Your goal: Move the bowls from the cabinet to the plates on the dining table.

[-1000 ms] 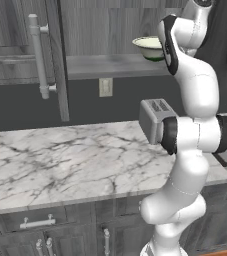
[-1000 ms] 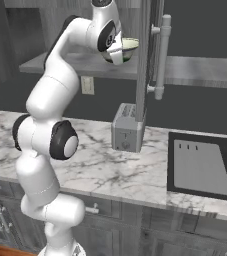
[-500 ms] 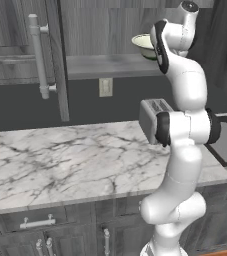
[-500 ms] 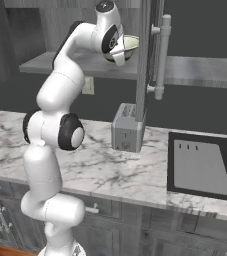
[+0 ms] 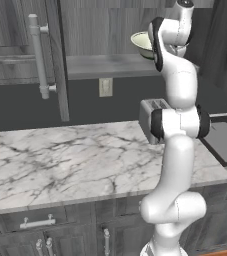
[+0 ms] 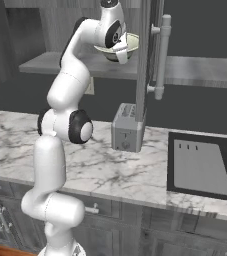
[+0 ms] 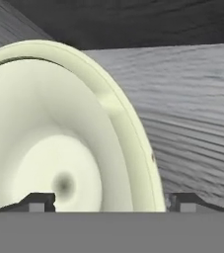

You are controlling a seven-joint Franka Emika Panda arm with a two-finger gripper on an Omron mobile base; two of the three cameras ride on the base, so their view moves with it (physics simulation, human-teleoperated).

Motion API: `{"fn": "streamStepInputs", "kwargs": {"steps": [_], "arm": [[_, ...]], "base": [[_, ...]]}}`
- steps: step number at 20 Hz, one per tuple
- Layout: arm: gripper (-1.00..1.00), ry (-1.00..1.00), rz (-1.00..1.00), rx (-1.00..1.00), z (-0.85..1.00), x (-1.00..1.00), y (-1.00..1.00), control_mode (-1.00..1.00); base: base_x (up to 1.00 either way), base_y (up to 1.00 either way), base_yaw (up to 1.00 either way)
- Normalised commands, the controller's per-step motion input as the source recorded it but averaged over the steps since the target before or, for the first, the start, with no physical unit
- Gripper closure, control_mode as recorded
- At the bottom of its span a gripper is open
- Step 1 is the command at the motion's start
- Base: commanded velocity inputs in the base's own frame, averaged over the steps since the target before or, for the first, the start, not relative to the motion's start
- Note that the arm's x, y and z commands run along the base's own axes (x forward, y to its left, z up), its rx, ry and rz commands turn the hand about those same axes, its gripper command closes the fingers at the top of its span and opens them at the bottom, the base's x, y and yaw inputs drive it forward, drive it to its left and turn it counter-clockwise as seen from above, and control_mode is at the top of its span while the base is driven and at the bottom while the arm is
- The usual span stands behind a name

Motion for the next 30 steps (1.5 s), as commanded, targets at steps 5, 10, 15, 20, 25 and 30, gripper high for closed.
{"fn": "streamStepInputs", "kwargs": {"steps": [5, 10, 15, 20, 25, 30], "arm": [[1.0, 0.01, 0.0, 0.0, 0.0, 0.0, 0.0, -1.0], [1.0, 0.0, 0.0, 0.0, 0.0, 0.0, 0.0, -1.0], [1.0, 0.0, 0.0, 0.01, 0.12, -0.01, 0.0, -1.0], [1.0, 0.03, 0.01, 0.03, 0.46, -0.28, 0.0, -1.0], [1.0, 0.07, 0.08, 0.01, 0.45, -0.5, 0.02, -1.0], [1.0, -0.03, 0.15, 0.0, 0.06, -0.8, 0.11, -1.0]], "base": [[0.0, 0.0, 0.0], [0.0, 0.0, 0.0], [0.0, 0.0, 0.0], [0.0, 0.0, 0.0], [0.0, 0.0, 0.0], [0.0, 0.0, 0.0]]}}
